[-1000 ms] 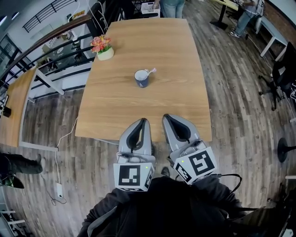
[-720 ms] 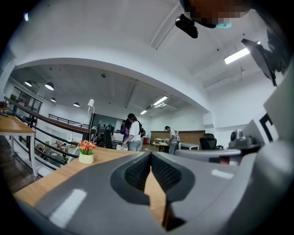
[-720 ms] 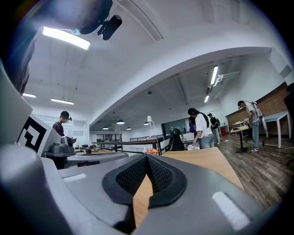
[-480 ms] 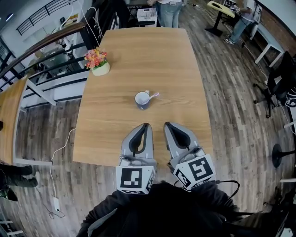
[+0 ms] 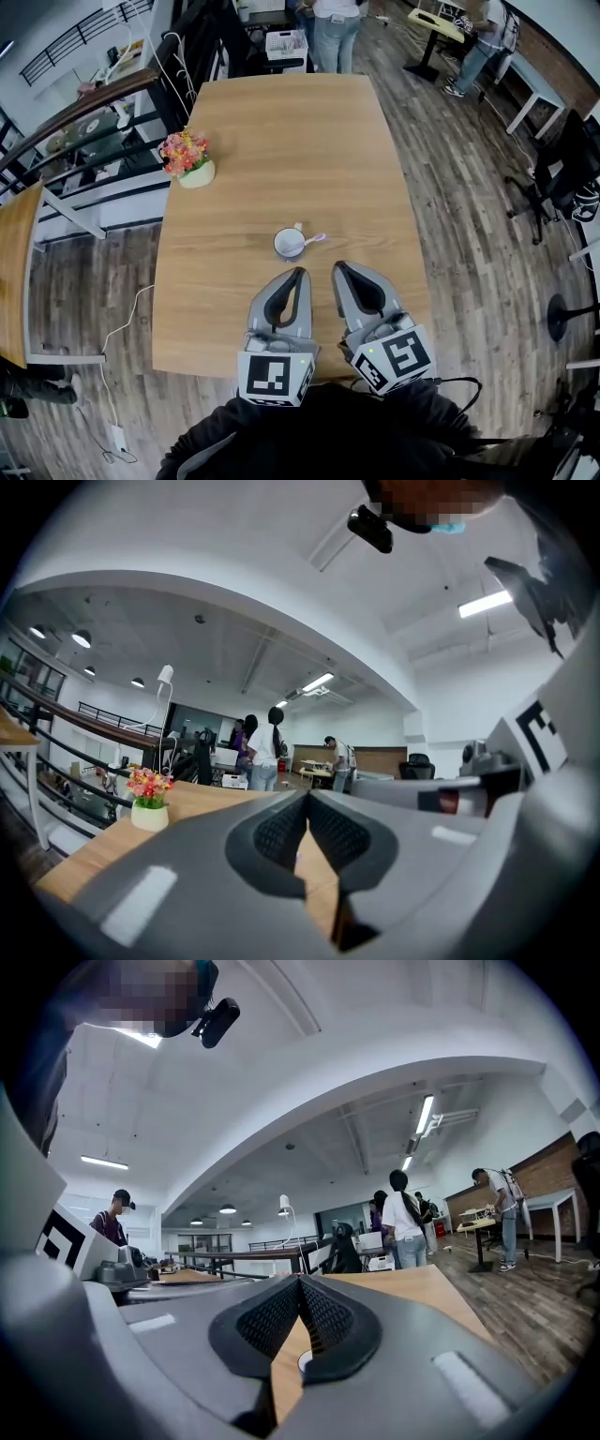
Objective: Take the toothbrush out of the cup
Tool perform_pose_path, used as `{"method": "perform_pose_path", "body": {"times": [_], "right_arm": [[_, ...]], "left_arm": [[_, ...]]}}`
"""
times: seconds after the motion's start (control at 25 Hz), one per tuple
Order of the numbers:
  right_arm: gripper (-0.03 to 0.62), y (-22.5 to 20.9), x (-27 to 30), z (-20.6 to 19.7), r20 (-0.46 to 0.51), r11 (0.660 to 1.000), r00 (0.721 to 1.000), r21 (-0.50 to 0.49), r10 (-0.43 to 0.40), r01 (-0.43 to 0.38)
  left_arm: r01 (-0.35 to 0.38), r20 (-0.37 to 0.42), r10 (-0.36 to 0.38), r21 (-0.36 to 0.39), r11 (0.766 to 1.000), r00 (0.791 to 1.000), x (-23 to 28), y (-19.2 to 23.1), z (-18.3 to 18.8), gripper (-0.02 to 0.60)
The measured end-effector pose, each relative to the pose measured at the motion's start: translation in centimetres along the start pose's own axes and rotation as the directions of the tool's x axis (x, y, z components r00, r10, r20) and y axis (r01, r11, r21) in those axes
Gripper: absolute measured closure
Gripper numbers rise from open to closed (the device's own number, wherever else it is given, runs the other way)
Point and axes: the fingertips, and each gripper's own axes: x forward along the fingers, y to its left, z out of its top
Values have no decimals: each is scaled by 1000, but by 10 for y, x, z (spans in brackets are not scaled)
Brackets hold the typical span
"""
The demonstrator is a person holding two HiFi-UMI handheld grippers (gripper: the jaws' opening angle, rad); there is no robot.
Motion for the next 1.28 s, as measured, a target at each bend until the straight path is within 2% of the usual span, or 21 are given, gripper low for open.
{"method": "perform_pose_path", "body": {"times": [0.32,0.72,0.92,1.08,1.28], "right_arm": [[594,-22,34,2,-5,1000,1000,7,27,-27],[594,-37,62,-28,-66,997,997,67,49,-45],[594,-44,76,-57,-118,994,992,99,49,-38],[594,-49,85,-88,-168,989,985,144,49,-25],[594,-50,92,-132,-243,979,968,206,59,-8]], "left_arm": [[-15,-16,15,11,1000,1000,40,11,2,574],[-50,-97,49,-14,999,994,64,30,-28,574],[-48,-164,40,-47,998,986,76,36,-56,574],[-67,-186,57,-45,997,981,86,50,-76,574],[-67,-263,53,-46,997,963,89,56,-104,574]]}}
